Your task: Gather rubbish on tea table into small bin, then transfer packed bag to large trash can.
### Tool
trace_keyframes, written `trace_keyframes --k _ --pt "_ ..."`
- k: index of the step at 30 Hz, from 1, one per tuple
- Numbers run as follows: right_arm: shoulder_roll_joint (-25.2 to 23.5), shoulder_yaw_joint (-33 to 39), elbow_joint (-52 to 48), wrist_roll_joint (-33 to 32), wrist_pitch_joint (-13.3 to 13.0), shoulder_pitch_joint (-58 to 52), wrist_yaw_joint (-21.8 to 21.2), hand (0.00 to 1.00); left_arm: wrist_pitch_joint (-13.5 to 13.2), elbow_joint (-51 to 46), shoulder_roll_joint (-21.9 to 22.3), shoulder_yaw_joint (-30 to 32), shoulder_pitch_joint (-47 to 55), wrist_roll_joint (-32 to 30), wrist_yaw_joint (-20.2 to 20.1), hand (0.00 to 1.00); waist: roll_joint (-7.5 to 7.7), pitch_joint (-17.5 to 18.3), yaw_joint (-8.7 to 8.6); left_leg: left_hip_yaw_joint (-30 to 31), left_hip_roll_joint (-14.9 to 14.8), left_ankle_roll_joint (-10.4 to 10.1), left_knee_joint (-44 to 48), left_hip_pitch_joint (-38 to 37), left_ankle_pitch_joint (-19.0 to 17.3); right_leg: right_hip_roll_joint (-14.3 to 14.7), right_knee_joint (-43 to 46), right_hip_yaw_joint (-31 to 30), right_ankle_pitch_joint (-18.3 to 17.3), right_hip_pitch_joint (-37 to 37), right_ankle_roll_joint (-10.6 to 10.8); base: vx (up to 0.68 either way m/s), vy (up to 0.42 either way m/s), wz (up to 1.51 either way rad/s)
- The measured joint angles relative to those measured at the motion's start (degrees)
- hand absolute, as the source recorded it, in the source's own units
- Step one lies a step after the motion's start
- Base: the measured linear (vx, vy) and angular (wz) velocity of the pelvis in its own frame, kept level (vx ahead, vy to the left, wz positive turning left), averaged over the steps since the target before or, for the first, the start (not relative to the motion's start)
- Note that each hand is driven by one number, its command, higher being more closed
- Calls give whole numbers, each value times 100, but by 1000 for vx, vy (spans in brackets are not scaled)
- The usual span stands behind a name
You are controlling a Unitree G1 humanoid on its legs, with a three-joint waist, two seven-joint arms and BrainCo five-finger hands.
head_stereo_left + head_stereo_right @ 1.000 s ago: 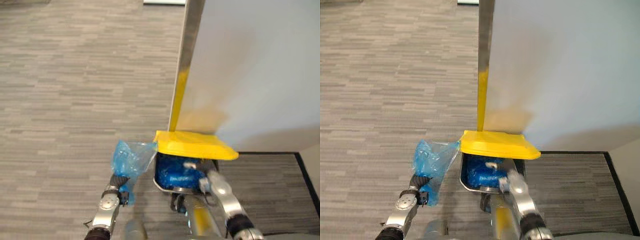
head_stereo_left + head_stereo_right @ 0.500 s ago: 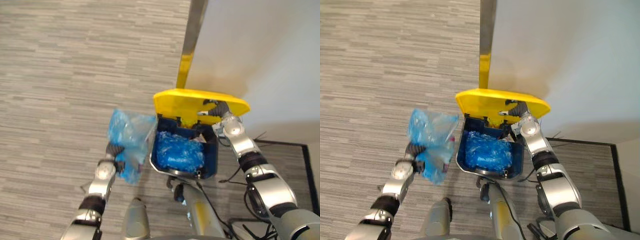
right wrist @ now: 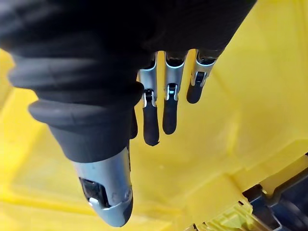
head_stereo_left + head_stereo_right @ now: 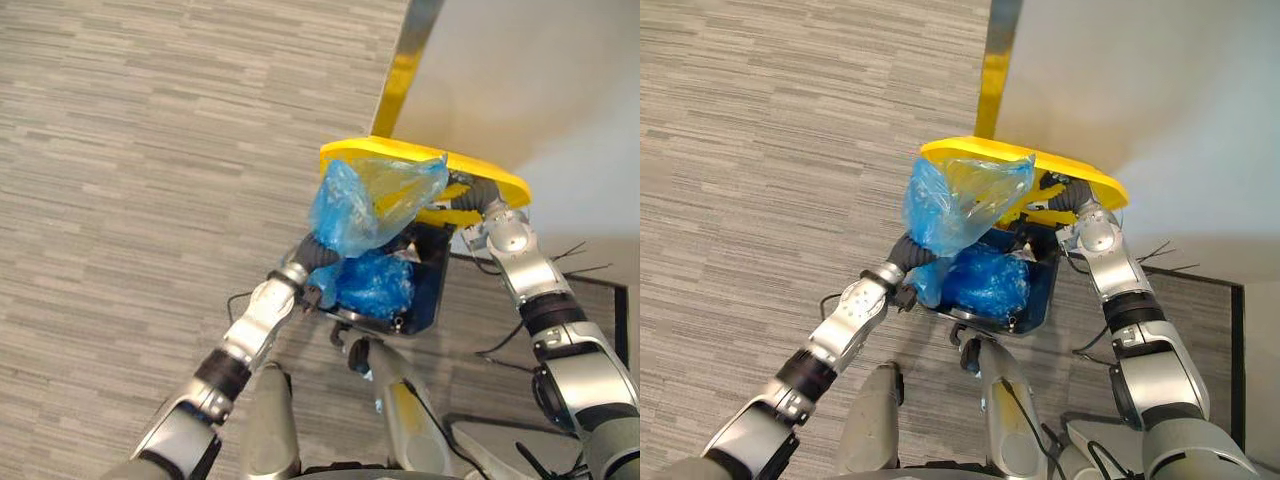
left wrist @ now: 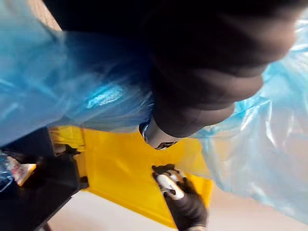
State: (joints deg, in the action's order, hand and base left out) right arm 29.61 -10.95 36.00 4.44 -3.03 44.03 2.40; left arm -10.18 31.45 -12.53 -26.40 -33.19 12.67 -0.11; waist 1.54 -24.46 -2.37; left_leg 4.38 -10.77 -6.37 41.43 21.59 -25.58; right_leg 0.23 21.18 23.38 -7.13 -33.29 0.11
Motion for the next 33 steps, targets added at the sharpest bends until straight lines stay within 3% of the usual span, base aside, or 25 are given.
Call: trace_keyframes --k 1,2,3,4,5,6,10,11,14,19,27,33 --pt "-3 -91 -29 -4 -13 84 1 0 28 355 29 5 -225 -49 63 100 41 -55 -23 -73 -61 1 40 17 -30 43 -26 -22 16 -15 31 -171 -56 -83" --pt "-50 -185 -102 -8 -52 284 6 0 107 911 32 9 -675 -270 219 100 45 -246 -30 -198 -318 -47 -28 64 -30 143 -1 -35 -90 -38 413 -171 -112 -67" --pt "-85 -291 -62 -35 -69 518 22 0 155 1120 36 15 -1052 -444 353 100 155 -355 -109 -388 -385 -80 -74 113 -11 110 1052 -757 27 -525 -340 -137 -138 -31" --pt "-127 -338 -6 -41 -66 650 30 0 162 1104 55 6 -1158 -497 434 100 220 -426 -279 -450 -344 -152 -56 190 27 29 1270 -1277 124 -479 -404 -57 -193 -2" --pt "-211 -371 27 -55 -67 842 56 0 135 1011 119 8 -1252 -571 569 100 227 -511 -300 -508 -398 -266 50 314 67 57 1040 -1333 73 -491 -157 25 -154 -20" --pt "-286 -484 33 -112 -77 977 80 0 132 1020 203 -13 -1339 -663 672 100 222 -538 -226 -620 -418 -239 93 345 66 84 940 -1220 218 -653 -145 26 -129 -50" --pt "-460 -561 -108 -170 -79 997 169 0 144 1025 449 -250 -1333 -1154 813 100 225 -650 -207 -859 -530 -279 198 481 5 148 968 -1208 279 -892 -192 27 -32 -28" --pt "-477 -569 -255 -171 -78 972 184 0 154 1038 551 -330 -1331 -1356 816 0 223 -651 -210 -976 -563 -252 270 481 -13 149 969 -1209 288 -935 -205 20 19 -5" --pt "-515 -566 -692 -174 -77 854 296 0 147 1258 848 -378 -1350 -1755 800 0 222 -651 -206 -1091 -650 -328 307 553 -80 93 1021 -1164 298 -1024 -217 1 39 6" --pt "-964 -586 -1347 -171 -116 832 330 0 337 1656 928 -373 -1329 -2445 777 0 219 -650 -132 -1076 -644 -296 478 723 -135 29 1084 -1143 318 -1124 -244 -29 47 4" --pt "-1318 -786 -1538 -159 -150 796 402 0 788 1754 948 580 -1274 -3344 1015 0 210 -643 -38 -1208 -668 -291 524 746 -134 -113 1169 -1142 358 -1142 -253 0 37 2" --pt "-1395 -722 -2014 -153 -167 5 386 0 822 1561 930 621 -1011 -3486 1015 0 204 -615 -3 -1150 -609 -288 388 283 -95 -325 1146 -985 296 -571 -193 -32 22 25"
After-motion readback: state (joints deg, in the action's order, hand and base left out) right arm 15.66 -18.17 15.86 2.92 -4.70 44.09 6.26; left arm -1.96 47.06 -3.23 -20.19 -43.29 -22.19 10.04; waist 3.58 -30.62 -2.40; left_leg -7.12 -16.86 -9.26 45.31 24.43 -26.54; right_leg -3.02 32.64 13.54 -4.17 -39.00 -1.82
